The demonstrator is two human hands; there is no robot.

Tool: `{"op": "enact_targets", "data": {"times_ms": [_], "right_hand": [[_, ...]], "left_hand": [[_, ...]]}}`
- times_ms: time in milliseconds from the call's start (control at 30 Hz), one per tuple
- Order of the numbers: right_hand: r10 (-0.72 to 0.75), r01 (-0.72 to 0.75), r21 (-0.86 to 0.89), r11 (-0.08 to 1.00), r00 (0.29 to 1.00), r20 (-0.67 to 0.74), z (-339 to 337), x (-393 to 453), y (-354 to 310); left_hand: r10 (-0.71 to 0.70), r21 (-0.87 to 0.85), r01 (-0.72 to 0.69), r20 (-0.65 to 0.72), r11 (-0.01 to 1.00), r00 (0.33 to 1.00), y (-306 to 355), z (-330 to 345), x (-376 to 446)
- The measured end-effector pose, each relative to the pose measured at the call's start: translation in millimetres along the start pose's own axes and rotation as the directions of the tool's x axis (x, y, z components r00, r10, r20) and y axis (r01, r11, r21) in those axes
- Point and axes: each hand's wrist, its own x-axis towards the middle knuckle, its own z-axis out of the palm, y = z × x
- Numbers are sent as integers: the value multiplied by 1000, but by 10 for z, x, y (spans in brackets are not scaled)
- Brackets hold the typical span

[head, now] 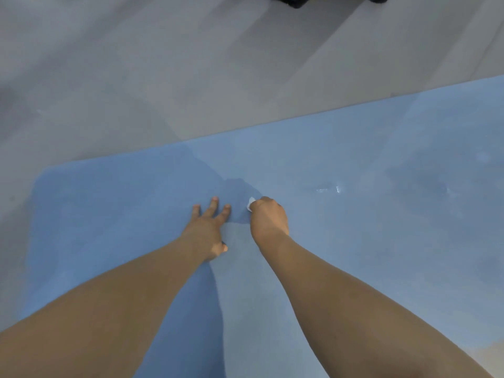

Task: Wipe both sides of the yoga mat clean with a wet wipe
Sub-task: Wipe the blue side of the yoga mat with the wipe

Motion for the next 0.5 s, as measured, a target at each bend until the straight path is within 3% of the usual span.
{"op": "enact_targets", "data": {"times_ms": [100,233,367,500], "right_hand": [[7,-7,6,1000,1000,-7,-19,-39,-24],[33,-33,-6,999,999,27,-52,-94,-60],[39,9,-187,982,967,253,-94,-358,-115],[128,-55,-165,985,869,479,-124,-489,-167]], "left_hand": [[-47,-18,48,52,999,998,-84,20,76],[-46,-53,47,18,997,999,-70,126,107],[-15,-131,20,34,991,999,-121,170,137],[3,-155,0,22,988,1000,-121,137,80]]}}
